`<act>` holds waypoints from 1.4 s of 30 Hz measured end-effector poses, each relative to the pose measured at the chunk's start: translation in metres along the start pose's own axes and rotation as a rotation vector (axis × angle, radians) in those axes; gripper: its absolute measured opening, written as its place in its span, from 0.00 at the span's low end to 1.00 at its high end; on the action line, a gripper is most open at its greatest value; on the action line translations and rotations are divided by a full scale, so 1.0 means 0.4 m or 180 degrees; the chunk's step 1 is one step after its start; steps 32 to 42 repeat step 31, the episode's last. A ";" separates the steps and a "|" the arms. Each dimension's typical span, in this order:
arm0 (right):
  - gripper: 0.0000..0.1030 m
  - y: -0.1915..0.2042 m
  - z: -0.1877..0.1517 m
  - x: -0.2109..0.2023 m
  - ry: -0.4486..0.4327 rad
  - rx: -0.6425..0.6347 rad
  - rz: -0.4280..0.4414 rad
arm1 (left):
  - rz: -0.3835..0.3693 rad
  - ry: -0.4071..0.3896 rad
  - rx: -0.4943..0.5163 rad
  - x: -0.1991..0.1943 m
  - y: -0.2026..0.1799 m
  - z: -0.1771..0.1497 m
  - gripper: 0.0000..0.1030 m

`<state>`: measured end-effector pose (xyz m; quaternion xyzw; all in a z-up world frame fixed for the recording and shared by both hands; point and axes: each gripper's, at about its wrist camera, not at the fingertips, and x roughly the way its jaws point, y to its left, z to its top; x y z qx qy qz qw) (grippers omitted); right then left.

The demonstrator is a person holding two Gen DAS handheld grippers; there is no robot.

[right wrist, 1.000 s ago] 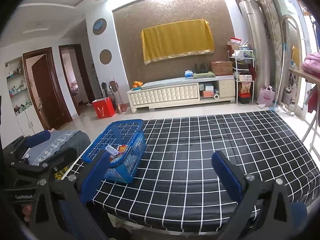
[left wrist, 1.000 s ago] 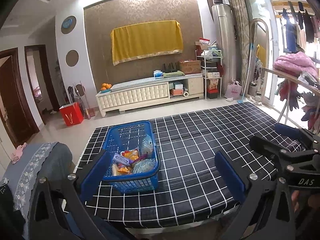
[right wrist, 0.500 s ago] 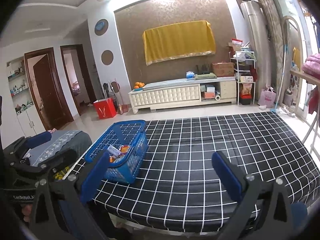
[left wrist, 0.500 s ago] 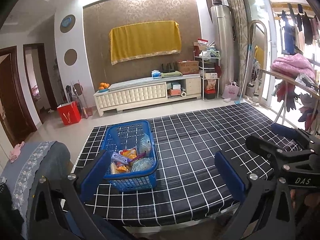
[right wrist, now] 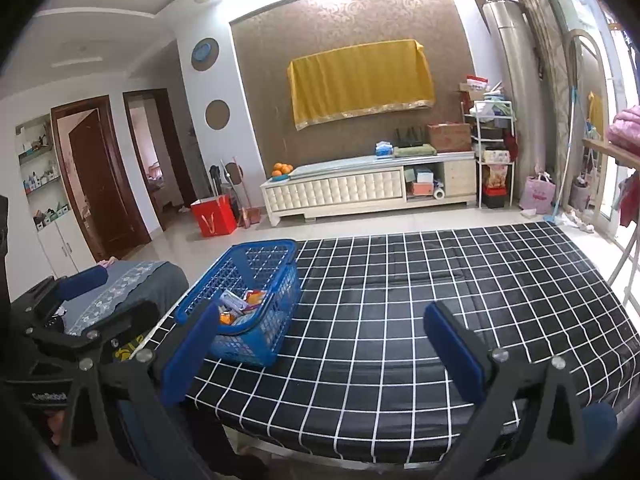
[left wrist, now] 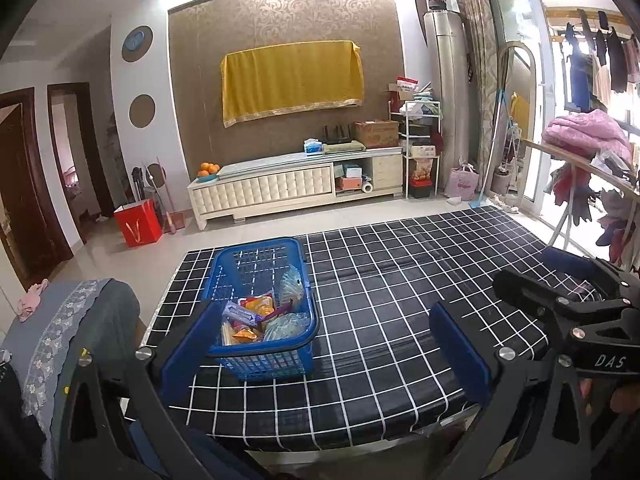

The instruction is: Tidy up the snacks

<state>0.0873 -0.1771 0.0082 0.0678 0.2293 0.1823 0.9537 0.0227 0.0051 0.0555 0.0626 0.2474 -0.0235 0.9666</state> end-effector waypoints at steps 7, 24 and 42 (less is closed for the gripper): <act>1.00 -0.001 0.002 0.010 0.0020 -0.0011 -0.0013 | -0.0007 -0.0022 0.0033 -0.007 -0.003 -0.005 1.00; 1.00 0.004 -0.003 0.013 0.0038 -0.0030 -0.0020 | 0.0047 0.0002 -0.0056 -0.001 0.020 -0.006 1.00; 1.00 0.007 -0.001 0.016 0.0043 -0.0041 -0.0038 | 0.0060 0.0009 -0.0084 0.004 0.026 -0.008 1.00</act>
